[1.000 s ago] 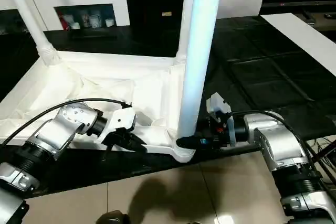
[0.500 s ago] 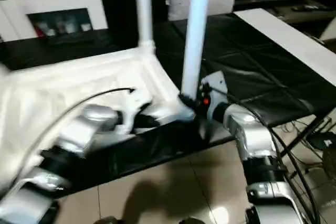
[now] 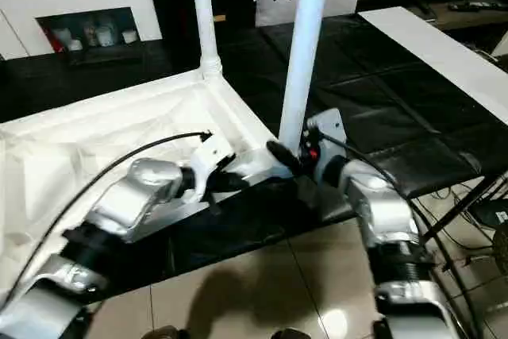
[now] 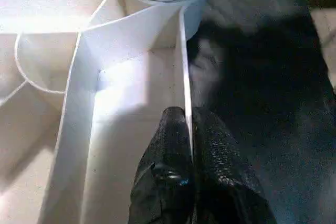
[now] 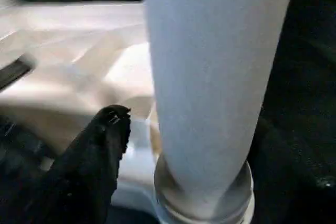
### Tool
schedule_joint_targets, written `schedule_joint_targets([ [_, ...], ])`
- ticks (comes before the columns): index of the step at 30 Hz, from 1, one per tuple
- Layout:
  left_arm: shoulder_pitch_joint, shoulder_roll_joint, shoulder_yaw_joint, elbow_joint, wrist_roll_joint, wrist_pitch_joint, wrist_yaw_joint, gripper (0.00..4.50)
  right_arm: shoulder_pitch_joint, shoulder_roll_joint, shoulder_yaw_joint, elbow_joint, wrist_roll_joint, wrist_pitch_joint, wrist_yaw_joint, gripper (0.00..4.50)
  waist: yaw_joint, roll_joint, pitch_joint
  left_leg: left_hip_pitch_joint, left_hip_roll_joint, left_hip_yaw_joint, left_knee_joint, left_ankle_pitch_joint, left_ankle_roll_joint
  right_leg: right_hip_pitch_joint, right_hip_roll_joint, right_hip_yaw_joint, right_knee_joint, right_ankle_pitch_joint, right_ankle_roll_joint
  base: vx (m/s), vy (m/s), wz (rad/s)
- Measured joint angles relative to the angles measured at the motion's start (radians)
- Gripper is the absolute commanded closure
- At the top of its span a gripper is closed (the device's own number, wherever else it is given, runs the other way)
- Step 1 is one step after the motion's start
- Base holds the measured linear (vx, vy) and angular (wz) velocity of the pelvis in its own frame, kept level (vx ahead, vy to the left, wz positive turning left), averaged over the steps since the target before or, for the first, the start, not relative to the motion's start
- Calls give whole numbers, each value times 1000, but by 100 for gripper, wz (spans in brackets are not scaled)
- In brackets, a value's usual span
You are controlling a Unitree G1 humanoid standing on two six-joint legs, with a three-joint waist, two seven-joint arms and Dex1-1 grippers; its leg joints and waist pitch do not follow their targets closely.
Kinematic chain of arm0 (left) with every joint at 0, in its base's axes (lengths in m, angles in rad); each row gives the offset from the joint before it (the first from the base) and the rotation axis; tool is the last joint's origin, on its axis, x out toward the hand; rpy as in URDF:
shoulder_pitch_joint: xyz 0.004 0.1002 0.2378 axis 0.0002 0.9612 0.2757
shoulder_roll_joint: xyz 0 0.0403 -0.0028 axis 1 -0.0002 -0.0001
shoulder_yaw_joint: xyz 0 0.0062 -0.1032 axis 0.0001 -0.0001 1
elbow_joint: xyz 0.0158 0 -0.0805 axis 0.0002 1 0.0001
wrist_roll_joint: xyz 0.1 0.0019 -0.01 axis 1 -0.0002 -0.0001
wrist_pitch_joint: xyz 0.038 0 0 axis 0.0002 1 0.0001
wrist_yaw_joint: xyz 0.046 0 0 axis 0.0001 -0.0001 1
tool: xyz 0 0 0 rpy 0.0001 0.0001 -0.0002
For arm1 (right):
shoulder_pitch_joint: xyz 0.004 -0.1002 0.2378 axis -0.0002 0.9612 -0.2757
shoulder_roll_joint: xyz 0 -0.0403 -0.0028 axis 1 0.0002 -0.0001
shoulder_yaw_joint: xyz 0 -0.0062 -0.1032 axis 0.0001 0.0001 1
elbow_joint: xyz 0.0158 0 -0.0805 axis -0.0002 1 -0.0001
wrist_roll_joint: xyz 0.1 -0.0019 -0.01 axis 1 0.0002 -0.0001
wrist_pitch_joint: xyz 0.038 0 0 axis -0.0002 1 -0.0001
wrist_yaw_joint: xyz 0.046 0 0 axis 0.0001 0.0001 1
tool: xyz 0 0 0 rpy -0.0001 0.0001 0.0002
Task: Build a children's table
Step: Rotate leg to tighten
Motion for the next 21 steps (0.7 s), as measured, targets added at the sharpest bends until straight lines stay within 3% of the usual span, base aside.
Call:
schedule_joint_targets([
  [6, 0, 90, -29, 9, -6, -107, -169, 450, 40, -112, 50, -44, 33, -33, 243, 55, 38, 0, 0, -6, -1, 0, 4, 0, 1, -1, -1, 1, 0, 0, 0, 0, 0, 0],
  [12, 0, 167, -70, 13, -21, -199, -316, 450, 42, -177, 89, -75, 65, -36, 421, 72, 58, 0, 0, -7, 0, 0, 6, 0, 1, -1, -2, 1, 1, 0, -1, 0, 0, 0],
  [16, 0, 181, -90, 17, -20, -245, -381, 450, 42, -198, 109, -76, 75, -28, 501, 114, 72, -1, 0, -7, 0, 0, 9, 0, 1, 0, -2, 2, 4, 0, -1, 0, 0, 0],
  [21, -7, 187, -108, 28, -21, -283, -420, 450, 42, -216, 132, -78, 97, -1, 573, 150, 77, -1, 0, -7, 0, 0, 11, 0, 1, 0, -2, 2, 5, 0, -1, 0, 0, 0],
])
